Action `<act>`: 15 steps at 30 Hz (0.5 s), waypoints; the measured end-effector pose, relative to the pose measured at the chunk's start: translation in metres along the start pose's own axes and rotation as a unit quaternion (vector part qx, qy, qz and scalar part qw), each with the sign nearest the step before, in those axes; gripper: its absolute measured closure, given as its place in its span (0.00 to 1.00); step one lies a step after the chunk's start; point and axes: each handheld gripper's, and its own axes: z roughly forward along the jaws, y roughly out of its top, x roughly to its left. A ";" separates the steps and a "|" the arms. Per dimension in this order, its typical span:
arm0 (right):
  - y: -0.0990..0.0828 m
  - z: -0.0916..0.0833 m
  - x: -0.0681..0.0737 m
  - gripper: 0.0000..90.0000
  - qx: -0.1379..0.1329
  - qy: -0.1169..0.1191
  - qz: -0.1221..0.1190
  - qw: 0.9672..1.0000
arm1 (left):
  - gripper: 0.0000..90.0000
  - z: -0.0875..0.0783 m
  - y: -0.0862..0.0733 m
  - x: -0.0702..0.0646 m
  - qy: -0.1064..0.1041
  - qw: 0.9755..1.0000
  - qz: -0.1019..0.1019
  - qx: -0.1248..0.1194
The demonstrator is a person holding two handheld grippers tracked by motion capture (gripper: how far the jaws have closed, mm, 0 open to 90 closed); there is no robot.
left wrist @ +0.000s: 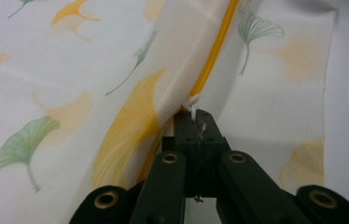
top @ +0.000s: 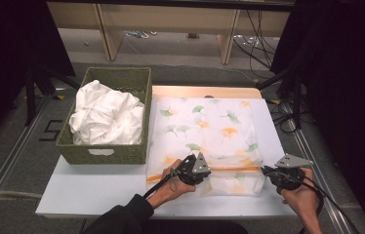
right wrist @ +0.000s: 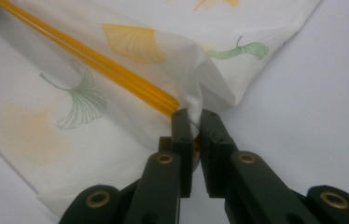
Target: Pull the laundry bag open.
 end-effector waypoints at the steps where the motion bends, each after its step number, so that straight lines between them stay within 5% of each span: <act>1: 0.000 0.000 0.000 0.96 0.001 0.000 0.002 1.000 | 0.99 -0.002 -0.002 0.002 0.004 1.000 0.001 0.004; 11: -0.004 0.003 -0.004 0.96 0.008 -0.001 0.003 1.000 | 0.99 -0.023 -0.015 0.004 0.008 1.000 -0.001 0.005; 12: -0.004 0.002 -0.002 0.96 0.012 -0.006 0.022 1.000 | 0.99 -0.026 -0.018 0.004 0.005 1.000 -0.005 0.005; 15: -0.005 0.003 -0.005 0.96 0.011 -0.002 0.009 1.000 | 0.99 -0.031 -0.022 0.004 0.008 1.000 -0.004 0.010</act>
